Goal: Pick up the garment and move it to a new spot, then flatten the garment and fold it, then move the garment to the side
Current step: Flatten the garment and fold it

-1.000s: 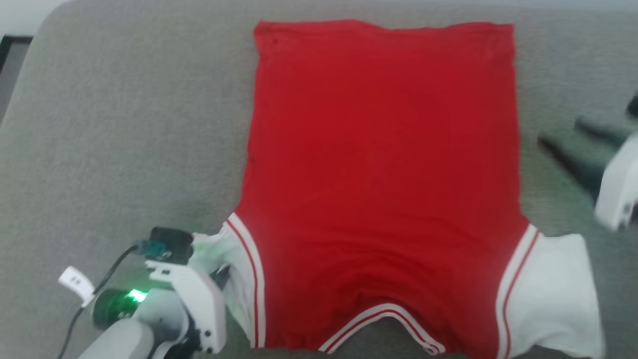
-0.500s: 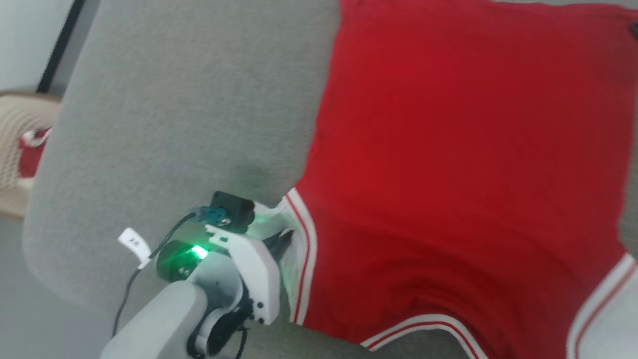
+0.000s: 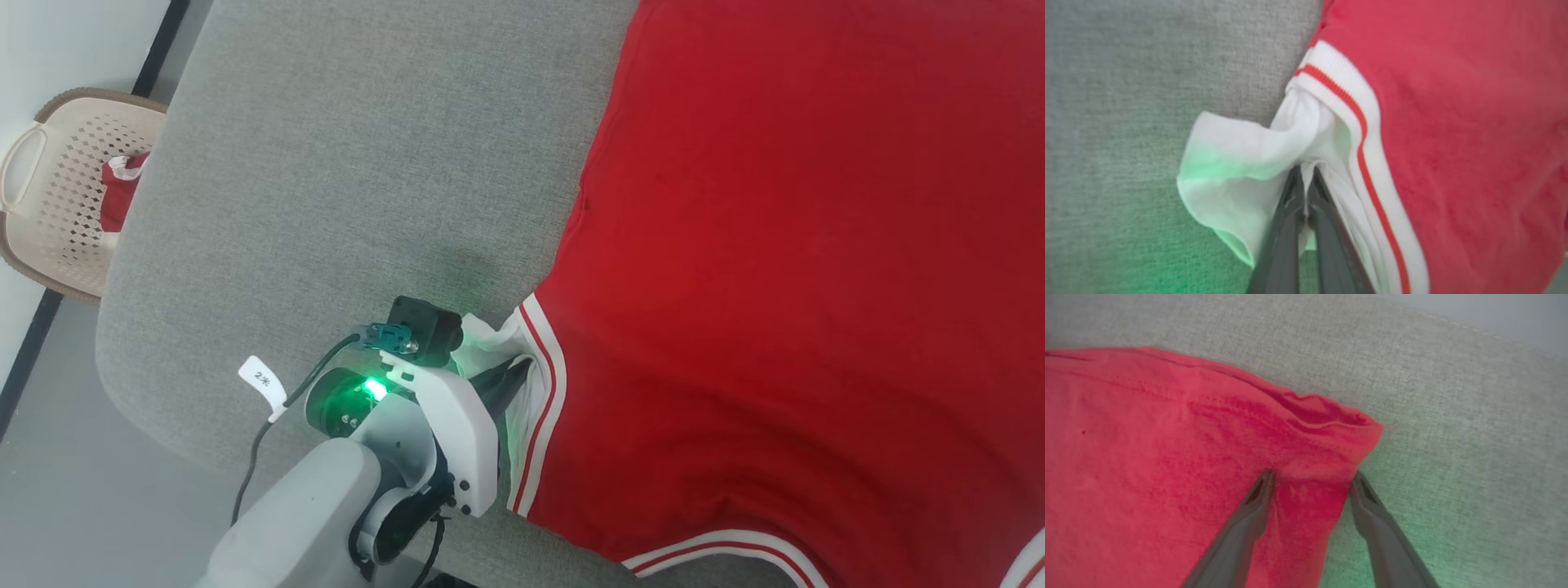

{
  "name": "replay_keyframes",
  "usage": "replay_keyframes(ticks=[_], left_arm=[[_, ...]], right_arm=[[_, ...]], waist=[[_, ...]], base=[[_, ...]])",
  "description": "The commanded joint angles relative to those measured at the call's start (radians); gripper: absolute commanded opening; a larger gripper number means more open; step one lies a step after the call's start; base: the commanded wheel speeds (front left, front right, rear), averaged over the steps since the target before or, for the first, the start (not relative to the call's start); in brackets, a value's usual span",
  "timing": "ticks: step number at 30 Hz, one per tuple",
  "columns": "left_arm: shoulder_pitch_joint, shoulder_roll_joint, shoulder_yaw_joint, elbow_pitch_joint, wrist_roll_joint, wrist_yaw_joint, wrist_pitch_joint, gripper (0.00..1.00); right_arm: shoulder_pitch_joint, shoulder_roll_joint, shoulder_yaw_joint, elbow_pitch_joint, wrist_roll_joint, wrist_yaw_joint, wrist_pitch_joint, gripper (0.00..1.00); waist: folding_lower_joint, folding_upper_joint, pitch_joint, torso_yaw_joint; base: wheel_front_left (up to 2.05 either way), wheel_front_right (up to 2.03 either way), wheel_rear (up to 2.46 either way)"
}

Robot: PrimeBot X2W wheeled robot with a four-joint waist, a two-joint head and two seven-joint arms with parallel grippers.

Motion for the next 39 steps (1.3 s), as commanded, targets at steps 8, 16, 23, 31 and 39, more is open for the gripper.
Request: replay_keyframes(ticks=[8, 16, 23, 31, 39], left_arm=[[-0.008, 0.020, 0.015, 0.110, -0.005, 0.030, -0.008, 0.00], [-0.009, 0.084, 0.058, 0.087, -0.002, 0.059, -0.015, 0.00], [0.010, 0.144, 0.085, 0.051, -0.008, 0.077, -0.002, 0.00], [0.014, 0.194, 0.092, 0.007, -0.003, 0.089, 0.031, 0.00], [-0.005, 0.198, 0.083, 0.002, 0.002, 0.083, 0.040, 0.00]], right_arm=[[0.080, 0.015, 0.108, -0.033, 0.055, 0.002, 0.018, 0.00], [0.105, -0.011, 0.207, -0.238, 0.162, 0.002, -0.006, 0.00], [0.239, -0.064, 0.268, -0.483, 0.271, 0.002, -0.014, 0.00], [0.503, -0.120, 0.201, -0.708, 0.341, 0.002, -0.052, 0.00], [0.843, -0.011, 0.094, -0.730, 0.298, 0.002, -0.110, 0.00]], waist=[[0.0000, -0.0001, -0.039, -0.059], [0.0000, -0.0001, -0.086, -0.196], [0.0000, -0.0001, -0.114, -0.336], [0.0000, -0.0001, -0.112, -0.441], [0.0000, -0.0001, -0.084, -0.465]], base=[[0.00, 0.00, 0.00], [0.00, 0.00, 0.00], [0.00, 0.00, 0.00], [0.00, 0.00, 0.00], [0.00, 0.00, 0.00]])
